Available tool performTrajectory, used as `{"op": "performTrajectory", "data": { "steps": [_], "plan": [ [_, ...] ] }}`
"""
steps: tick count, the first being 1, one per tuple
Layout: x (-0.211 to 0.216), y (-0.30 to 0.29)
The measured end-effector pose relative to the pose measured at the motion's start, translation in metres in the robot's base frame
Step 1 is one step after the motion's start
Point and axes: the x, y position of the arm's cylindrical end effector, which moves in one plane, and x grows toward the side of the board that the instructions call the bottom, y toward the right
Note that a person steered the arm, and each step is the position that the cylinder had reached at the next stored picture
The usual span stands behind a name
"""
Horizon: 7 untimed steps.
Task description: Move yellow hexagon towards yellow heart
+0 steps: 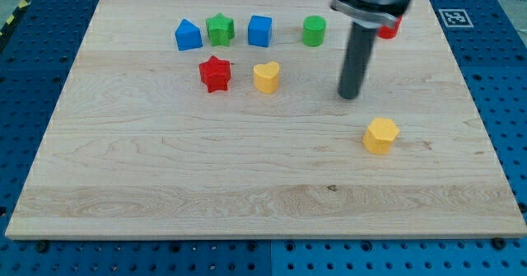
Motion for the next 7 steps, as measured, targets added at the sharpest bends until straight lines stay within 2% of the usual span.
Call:
{"op": "performTrajectory", "data": {
  "steps": [2,3,7],
  "plan": [
    [0.075,0.078],
    [0.093,0.083],
    [0.097,0.021]
  ]
}}
